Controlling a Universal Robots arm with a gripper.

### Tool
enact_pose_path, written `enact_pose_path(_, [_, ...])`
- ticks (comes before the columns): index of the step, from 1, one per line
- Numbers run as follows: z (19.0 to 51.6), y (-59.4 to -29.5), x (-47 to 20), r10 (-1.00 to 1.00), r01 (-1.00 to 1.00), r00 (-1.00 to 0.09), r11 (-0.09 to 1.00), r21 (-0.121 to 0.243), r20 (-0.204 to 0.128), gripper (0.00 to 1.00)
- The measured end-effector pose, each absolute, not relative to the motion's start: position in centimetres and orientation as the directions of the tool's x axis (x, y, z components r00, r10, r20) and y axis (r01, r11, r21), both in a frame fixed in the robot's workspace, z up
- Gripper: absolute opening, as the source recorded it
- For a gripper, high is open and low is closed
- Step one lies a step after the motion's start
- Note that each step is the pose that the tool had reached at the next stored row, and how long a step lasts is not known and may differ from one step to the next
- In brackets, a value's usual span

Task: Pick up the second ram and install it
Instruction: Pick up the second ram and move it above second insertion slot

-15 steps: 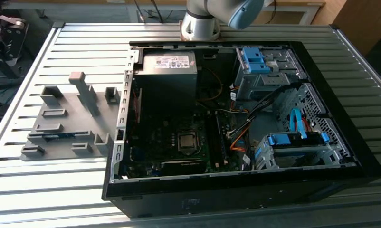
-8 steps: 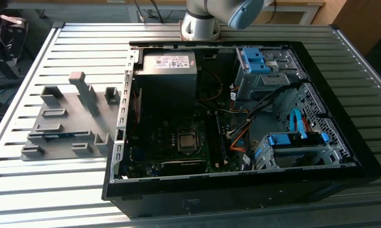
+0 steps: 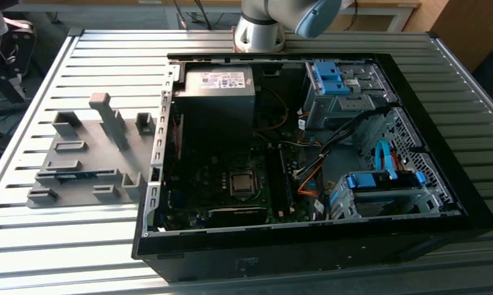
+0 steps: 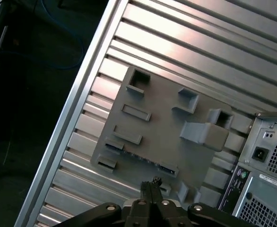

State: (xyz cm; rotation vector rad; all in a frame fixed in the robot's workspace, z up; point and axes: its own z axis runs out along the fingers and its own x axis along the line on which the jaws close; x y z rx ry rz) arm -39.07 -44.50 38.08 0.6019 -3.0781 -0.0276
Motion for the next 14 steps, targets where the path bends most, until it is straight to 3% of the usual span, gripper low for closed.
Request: enact_pose_path(14, [38.07,-44.51,-39.07,-0.552,-0.552,-0.834,0.834,0.018,0.002,0.11])
